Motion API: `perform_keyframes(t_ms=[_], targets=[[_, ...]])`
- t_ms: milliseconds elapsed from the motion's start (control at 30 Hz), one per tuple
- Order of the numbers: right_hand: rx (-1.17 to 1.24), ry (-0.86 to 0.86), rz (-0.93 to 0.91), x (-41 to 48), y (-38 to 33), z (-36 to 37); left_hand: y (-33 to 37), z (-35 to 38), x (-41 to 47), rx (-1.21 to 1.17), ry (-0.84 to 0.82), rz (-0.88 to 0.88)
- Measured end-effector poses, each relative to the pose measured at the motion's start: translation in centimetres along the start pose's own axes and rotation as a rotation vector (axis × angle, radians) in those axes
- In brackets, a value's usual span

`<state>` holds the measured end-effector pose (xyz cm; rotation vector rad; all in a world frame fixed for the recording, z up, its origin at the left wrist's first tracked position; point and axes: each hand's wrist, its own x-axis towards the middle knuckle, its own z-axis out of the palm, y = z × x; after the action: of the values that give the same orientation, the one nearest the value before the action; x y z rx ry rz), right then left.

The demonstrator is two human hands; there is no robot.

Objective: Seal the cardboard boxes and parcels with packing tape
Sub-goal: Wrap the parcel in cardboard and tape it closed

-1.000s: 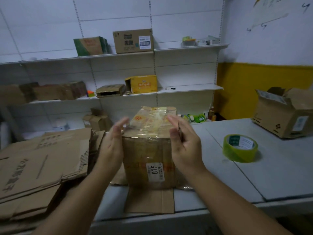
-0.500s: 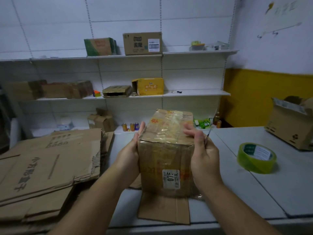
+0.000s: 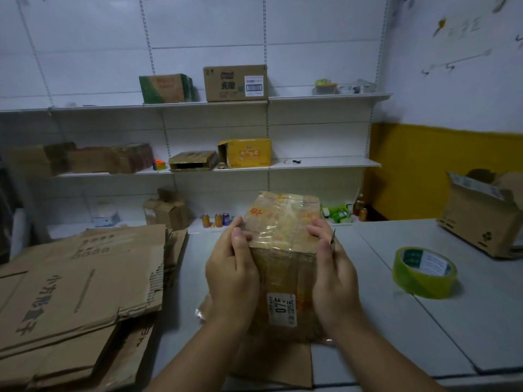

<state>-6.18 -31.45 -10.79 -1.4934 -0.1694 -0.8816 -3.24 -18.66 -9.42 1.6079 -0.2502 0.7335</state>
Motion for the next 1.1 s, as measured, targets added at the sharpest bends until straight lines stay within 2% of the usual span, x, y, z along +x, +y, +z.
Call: perform_keyframes(t_ms=[100, 267, 367, 467, 533, 733, 933, 1033, 1100], targets=[[-0.094, 0.048, -0.139, -0.4, 0.0, 0.5, 0.0, 0.2, 0.1, 0.023, 0.018, 0.004], [0.071, -0.02, 0.072, 0.2, 0.8, -0.4, 0.3, -0.4, 0.2, -0.066, -0.054, -0.051], [0.066, -0.124, 0.127, 0.6, 0.5, -1.7, 0.4, -1.3, 0.3, -0.18, -0.168, -0.193], [0.039, -0.305, 0.084, 0.6, -0.1, -2.8, 0.4, -2.3, 0.5, -0.263, -0.294, -0.362], [-0.026, -0.371, 0.022, 0.4, -0.1, -3.0, 0.4, -2.3, 0.1, -0.223, -0.282, -0.344], [-0.059, -0.26, -0.014, -0.3, 0.9, -2.0, -0.3, -1.1, -0.6, -0.096, -0.099, -0.148], [-0.001, -0.27, 0.185, 1.3, -1.5, -3.3, -0.3, -1.1, 0.5, -0.016, 0.027, -0.045], [-0.051, -0.091, 0.138, 4.8, -2.7, -6.0, 1.1, -1.3, 2.6, -0.069, 0.113, -0.081], [-0.027, -0.011, 0.168, 7.7, -2.9, -7.9, 1.2, -1.8, 4.8, -0.077, 0.114, -0.104]])
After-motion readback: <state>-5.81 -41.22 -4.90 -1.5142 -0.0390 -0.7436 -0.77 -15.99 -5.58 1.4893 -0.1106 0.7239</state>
